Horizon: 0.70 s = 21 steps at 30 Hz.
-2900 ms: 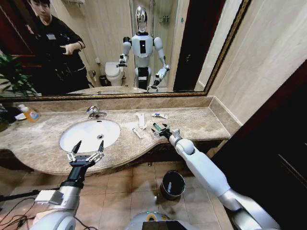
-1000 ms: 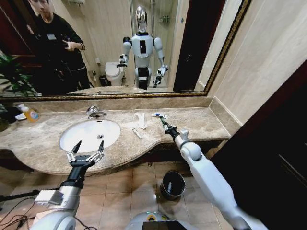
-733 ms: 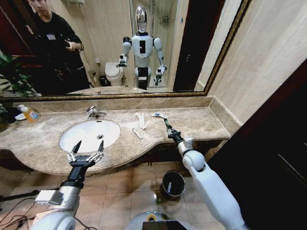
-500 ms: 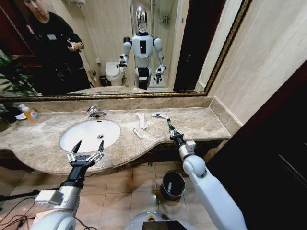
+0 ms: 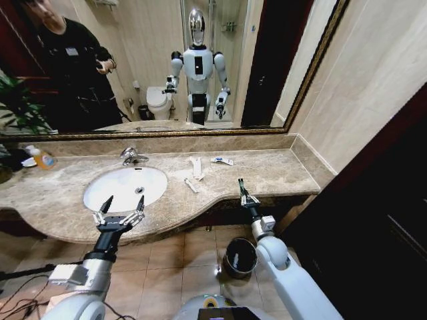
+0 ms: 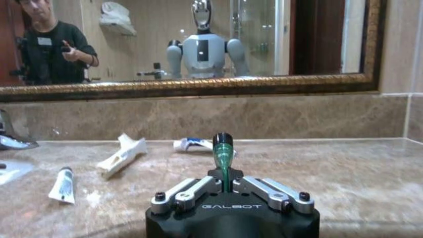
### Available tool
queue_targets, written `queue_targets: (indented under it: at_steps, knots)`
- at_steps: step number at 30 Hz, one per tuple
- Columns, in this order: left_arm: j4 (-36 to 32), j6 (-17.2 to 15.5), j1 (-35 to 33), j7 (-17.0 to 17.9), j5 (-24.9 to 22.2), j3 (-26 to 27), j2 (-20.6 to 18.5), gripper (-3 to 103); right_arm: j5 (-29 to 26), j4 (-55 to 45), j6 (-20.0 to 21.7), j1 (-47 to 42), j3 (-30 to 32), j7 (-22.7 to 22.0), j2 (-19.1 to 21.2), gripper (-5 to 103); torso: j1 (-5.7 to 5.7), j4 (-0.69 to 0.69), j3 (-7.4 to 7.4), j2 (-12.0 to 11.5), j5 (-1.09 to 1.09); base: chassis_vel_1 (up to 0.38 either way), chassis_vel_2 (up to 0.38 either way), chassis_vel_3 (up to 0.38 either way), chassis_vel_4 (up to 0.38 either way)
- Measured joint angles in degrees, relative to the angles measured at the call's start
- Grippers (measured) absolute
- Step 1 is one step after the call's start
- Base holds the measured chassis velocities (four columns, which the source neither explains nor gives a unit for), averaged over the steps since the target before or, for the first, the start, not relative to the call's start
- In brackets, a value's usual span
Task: Pick up the trash from the sink and place it in the trash bin.
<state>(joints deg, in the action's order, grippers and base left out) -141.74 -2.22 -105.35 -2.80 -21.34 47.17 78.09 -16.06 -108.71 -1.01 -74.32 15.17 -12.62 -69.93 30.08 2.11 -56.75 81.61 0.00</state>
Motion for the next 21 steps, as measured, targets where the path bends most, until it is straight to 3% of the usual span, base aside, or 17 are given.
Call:
queue_targets:
  at_steps: [14, 21]
  knots:
    - [0.0, 0.0, 0.0, 0.0, 0.0, 0.0, 0.0, 100, 0.7, -2.73, -0.06, -7.42, 4.35, 0.13, -0.56, 3, 0.0, 0.0, 0.0, 0.0, 0.0, 0.0, 0.0, 0.0, 0.0]
    - [0.0, 0.0, 0.0, 0.0, 0.0, 0.0, 0.0, 100, 3.55, -2.29, -3.71, -10.82, 4.83, 2.52, -2.98, 3, 0.0, 0.0, 0.0, -0.01, 0.0, 0.0, 0.0, 0.0, 0.0]
